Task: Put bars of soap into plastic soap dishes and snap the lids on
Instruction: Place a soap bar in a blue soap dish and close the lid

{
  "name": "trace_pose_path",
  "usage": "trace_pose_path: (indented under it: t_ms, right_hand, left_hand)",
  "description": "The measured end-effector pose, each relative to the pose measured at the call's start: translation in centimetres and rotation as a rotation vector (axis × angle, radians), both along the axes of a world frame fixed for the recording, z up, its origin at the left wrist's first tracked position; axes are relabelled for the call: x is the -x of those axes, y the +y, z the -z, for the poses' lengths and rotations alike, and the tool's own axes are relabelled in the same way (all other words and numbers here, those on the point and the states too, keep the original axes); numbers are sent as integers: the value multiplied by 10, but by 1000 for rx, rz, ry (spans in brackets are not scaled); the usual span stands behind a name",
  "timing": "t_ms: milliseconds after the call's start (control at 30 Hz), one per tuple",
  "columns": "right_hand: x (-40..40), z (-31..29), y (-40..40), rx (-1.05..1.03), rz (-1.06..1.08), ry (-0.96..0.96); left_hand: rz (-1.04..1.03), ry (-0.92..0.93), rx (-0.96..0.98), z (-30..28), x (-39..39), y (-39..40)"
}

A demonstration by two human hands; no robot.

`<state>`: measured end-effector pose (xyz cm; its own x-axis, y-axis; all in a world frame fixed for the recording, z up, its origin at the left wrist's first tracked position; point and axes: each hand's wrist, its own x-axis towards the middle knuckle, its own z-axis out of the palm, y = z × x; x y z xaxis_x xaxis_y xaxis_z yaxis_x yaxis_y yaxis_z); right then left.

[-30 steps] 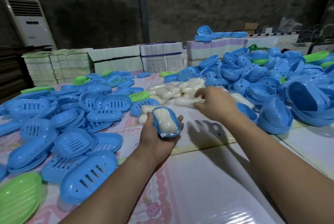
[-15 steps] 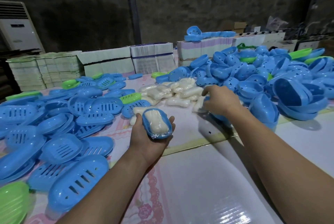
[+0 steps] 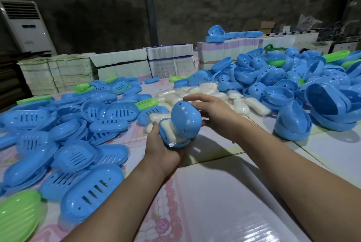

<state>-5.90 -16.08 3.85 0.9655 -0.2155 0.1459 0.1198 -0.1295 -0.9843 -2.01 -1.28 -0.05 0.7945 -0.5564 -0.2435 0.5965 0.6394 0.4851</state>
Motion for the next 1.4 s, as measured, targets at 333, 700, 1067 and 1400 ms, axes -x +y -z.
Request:
trace_pose_path:
  t_ms: [333,700,1067,1400]
  right_hand:
    - [5,7,11,802,84,96]
    - [10,-2,23,1074,-150,-68]
    - [9,3,28,1112,-51,-96]
    - [0,11,35,577,278,-13]
  left_hand:
    - [10,-5,23,3,-3,1]
    - [59,17,4,1,-1,3]
    - [30,-30,-21,7,-7,3]
    - [119,-146,-13,4,1,1]
